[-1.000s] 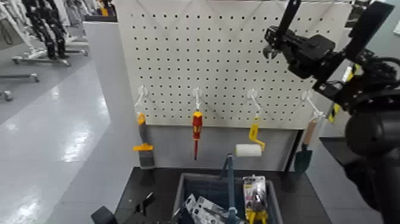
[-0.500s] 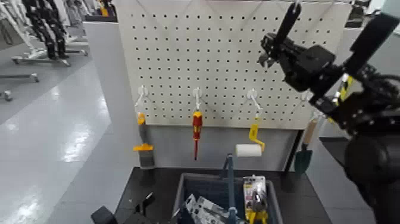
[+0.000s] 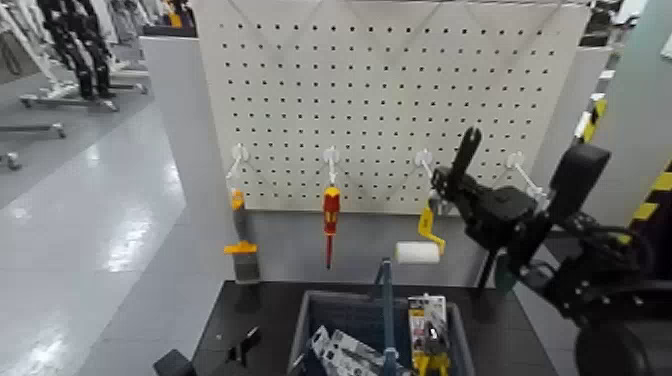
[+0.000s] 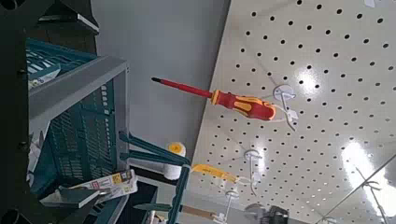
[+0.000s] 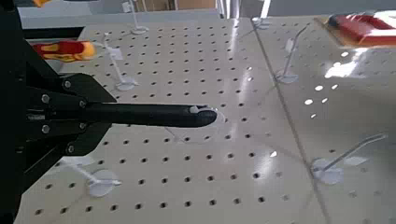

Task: Put the black wrench into the crate.

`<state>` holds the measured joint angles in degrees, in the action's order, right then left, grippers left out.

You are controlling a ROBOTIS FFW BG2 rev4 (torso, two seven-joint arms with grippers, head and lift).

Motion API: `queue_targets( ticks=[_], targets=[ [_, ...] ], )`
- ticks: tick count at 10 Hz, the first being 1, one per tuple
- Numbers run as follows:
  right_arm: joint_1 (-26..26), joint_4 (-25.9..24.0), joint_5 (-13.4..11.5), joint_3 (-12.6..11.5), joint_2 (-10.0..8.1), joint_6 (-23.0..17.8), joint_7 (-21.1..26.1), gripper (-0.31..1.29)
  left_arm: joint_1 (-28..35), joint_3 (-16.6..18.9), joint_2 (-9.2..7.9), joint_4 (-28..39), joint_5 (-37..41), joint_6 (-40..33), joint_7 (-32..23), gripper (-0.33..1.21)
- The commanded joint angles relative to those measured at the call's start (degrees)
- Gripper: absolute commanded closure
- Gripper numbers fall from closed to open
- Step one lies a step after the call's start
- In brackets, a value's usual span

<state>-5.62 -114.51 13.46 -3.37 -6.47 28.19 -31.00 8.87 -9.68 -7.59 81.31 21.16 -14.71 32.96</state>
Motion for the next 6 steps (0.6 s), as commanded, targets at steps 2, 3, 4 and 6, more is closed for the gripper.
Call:
queue_targets(
  ticks=[2,3,4,6],
  targets=[
    [4.47,3.33,1.13,-1.99,0.49,4.69,-0.03,1.22,0.01,-0.07,-0.06,-0.01,0.02,0.03,0.0,0.09],
    [5.26,4.47,1.13,-1.9,0.67,5.74,-0.03,1.22,-0.17,-0.07,-0.06,-0.01,0.02,0.03,0.0,0.09],
    [5.79,6.58,1.75,-1.55,0.84,6.44,-0.73,1.22,-0.17,-0.07,-0.06,-0.01,0.02,0.03,0.08,0.09],
    [7.11,9.31,2.28,-1.2,1.28,6.88,-1.26,1.22,0.01,-0.07,-0.15,-0.01,0.11,0.03,0.08,0.09]
  ],
)
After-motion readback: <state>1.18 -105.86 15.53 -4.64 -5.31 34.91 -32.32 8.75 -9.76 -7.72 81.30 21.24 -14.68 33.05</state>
